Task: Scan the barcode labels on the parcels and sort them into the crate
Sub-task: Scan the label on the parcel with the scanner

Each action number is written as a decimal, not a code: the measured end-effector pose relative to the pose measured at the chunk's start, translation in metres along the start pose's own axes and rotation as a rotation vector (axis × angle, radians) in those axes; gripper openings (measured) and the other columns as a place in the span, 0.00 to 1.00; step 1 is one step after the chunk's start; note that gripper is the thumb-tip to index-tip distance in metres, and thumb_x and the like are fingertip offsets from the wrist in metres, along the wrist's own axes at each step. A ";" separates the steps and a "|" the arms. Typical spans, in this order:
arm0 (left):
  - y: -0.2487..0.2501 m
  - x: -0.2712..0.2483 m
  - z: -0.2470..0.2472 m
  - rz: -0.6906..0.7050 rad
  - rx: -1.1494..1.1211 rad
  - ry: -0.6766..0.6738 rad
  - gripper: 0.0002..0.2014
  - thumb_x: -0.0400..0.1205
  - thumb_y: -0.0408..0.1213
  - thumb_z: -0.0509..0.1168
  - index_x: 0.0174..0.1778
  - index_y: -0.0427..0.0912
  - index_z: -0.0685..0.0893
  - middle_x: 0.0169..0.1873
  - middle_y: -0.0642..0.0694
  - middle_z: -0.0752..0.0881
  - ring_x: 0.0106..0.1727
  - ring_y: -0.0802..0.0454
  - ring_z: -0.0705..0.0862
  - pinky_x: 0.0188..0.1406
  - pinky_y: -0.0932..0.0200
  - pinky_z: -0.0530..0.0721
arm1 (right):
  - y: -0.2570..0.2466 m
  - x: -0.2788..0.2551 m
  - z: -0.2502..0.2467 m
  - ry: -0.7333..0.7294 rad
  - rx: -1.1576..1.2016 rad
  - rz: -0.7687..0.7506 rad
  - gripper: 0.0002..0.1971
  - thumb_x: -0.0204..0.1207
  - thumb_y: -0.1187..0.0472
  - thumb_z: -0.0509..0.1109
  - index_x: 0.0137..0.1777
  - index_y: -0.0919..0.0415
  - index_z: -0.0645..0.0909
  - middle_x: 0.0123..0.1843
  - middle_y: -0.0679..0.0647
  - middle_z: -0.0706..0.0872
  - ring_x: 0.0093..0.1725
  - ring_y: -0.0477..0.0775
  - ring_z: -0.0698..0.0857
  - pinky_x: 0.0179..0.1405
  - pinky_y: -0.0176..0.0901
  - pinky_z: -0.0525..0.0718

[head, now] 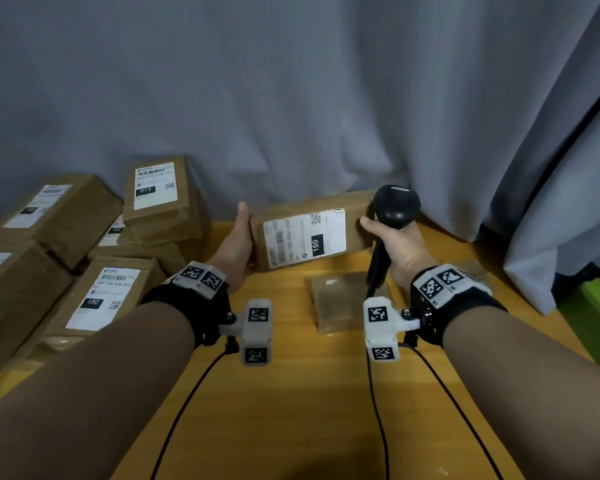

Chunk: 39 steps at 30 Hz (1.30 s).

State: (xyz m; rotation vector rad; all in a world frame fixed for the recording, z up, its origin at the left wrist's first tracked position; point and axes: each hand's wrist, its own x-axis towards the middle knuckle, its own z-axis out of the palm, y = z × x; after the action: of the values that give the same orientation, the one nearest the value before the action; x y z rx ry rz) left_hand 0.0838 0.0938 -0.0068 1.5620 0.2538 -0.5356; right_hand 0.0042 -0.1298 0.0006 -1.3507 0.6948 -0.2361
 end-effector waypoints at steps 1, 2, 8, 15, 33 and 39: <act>0.001 -0.001 0.000 0.019 -0.015 -0.012 0.33 0.82 0.68 0.43 0.47 0.49 0.86 0.33 0.50 0.92 0.47 0.48 0.88 0.46 0.53 0.84 | 0.002 0.000 0.002 0.008 0.006 0.006 0.26 0.69 0.60 0.81 0.67 0.55 0.78 0.56 0.51 0.86 0.63 0.57 0.82 0.72 0.63 0.76; 0.003 -0.004 0.000 0.042 -0.006 -0.031 0.33 0.82 0.69 0.41 0.50 0.51 0.86 0.37 0.50 0.92 0.50 0.49 0.88 0.50 0.51 0.85 | 0.005 0.001 0.005 0.017 0.007 0.015 0.26 0.69 0.60 0.81 0.67 0.55 0.77 0.56 0.51 0.86 0.63 0.57 0.82 0.71 0.63 0.77; 0.015 -0.016 -0.008 0.194 0.149 -0.170 0.32 0.79 0.61 0.59 0.74 0.44 0.68 0.56 0.42 0.88 0.56 0.47 0.88 0.55 0.51 0.87 | 0.018 0.003 0.020 0.083 -0.006 0.039 0.24 0.69 0.61 0.80 0.64 0.56 0.78 0.56 0.53 0.86 0.61 0.57 0.83 0.68 0.61 0.79; 0.029 -0.016 -0.017 0.301 0.553 -0.018 0.41 0.58 0.56 0.82 0.65 0.50 0.73 0.59 0.48 0.83 0.57 0.51 0.85 0.54 0.54 0.86 | 0.017 -0.006 0.027 -0.016 -0.234 -0.129 0.22 0.70 0.58 0.80 0.63 0.58 0.79 0.56 0.50 0.86 0.55 0.49 0.81 0.58 0.42 0.74; 0.030 -0.027 0.009 0.115 0.454 -0.309 0.53 0.73 0.37 0.77 0.81 0.64 0.45 0.70 0.48 0.77 0.70 0.43 0.74 0.64 0.28 0.76 | -0.003 -0.021 0.037 -0.132 0.005 -0.043 0.15 0.72 0.64 0.78 0.59 0.63 0.83 0.48 0.58 0.92 0.44 0.55 0.93 0.36 0.44 0.89; 0.014 -0.013 0.016 0.152 0.472 -0.173 0.40 0.70 0.40 0.79 0.75 0.50 0.65 0.64 0.50 0.81 0.66 0.45 0.80 0.55 0.44 0.84 | -0.011 -0.019 0.035 -0.179 -0.087 -0.049 0.16 0.72 0.62 0.78 0.58 0.64 0.83 0.46 0.59 0.92 0.41 0.54 0.91 0.41 0.48 0.90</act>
State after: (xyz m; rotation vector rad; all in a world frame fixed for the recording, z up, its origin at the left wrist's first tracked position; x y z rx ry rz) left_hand 0.0767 0.0792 0.0121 1.9578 -0.1348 -0.6366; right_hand 0.0126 -0.0937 0.0185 -1.4537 0.5275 -0.1233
